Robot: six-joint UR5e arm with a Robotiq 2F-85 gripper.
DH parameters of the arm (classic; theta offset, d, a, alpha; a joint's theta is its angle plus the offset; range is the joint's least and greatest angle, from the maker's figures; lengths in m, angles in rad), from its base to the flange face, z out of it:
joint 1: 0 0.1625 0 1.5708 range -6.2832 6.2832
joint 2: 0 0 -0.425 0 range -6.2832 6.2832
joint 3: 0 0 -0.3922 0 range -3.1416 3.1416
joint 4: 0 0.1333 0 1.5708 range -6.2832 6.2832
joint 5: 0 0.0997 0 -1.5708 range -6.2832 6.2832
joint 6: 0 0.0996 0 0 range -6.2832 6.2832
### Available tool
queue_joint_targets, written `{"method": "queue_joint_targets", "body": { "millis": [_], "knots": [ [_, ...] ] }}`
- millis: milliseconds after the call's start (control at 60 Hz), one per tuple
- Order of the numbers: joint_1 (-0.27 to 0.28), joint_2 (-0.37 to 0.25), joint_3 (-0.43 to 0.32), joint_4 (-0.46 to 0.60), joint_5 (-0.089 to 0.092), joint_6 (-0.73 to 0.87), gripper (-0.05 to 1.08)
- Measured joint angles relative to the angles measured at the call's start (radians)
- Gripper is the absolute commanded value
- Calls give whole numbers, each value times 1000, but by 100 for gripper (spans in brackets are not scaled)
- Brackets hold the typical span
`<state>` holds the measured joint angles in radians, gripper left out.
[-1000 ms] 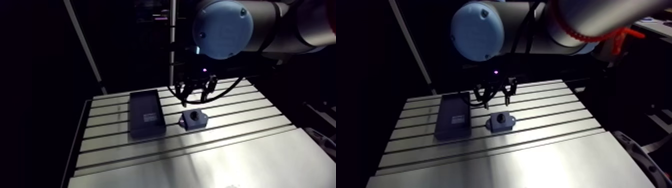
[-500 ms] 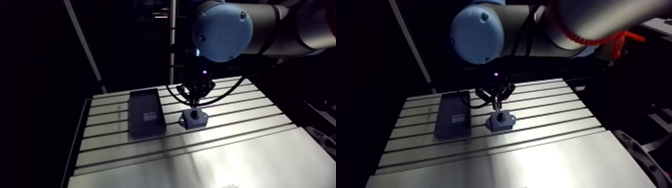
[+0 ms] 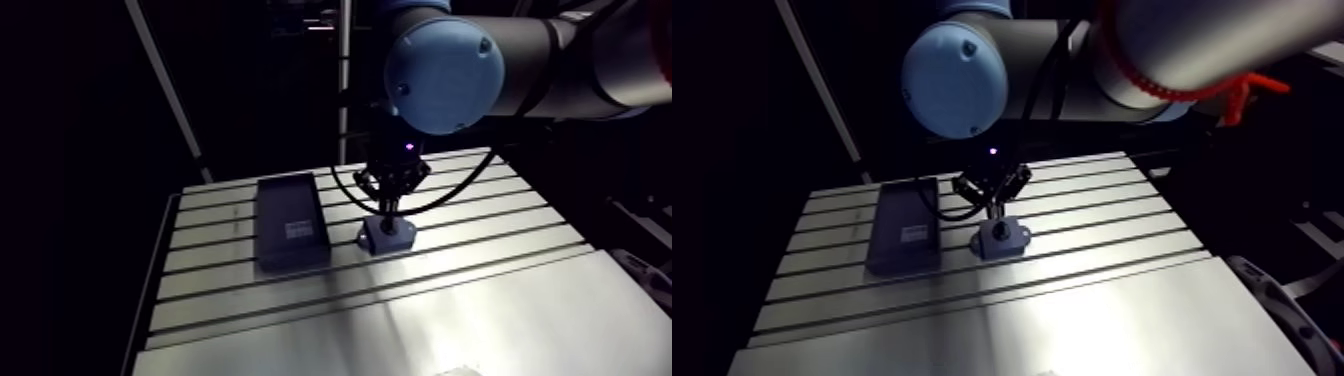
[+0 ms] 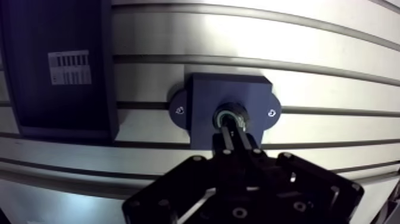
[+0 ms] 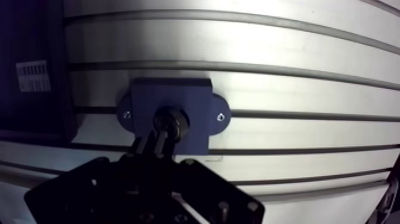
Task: Pick up the bearing and press it into the housing until flush.
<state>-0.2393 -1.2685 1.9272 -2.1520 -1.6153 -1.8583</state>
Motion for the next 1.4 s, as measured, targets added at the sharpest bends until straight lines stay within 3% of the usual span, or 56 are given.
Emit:
{"method": "queue_joint_targets", "body": {
  "millis": [717, 1400],
  "knots": [
    [-5, 20, 14, -22, -1, -4, 82],
    [-13, 21, 17, -24, 2, -4, 97]
  ]
}}
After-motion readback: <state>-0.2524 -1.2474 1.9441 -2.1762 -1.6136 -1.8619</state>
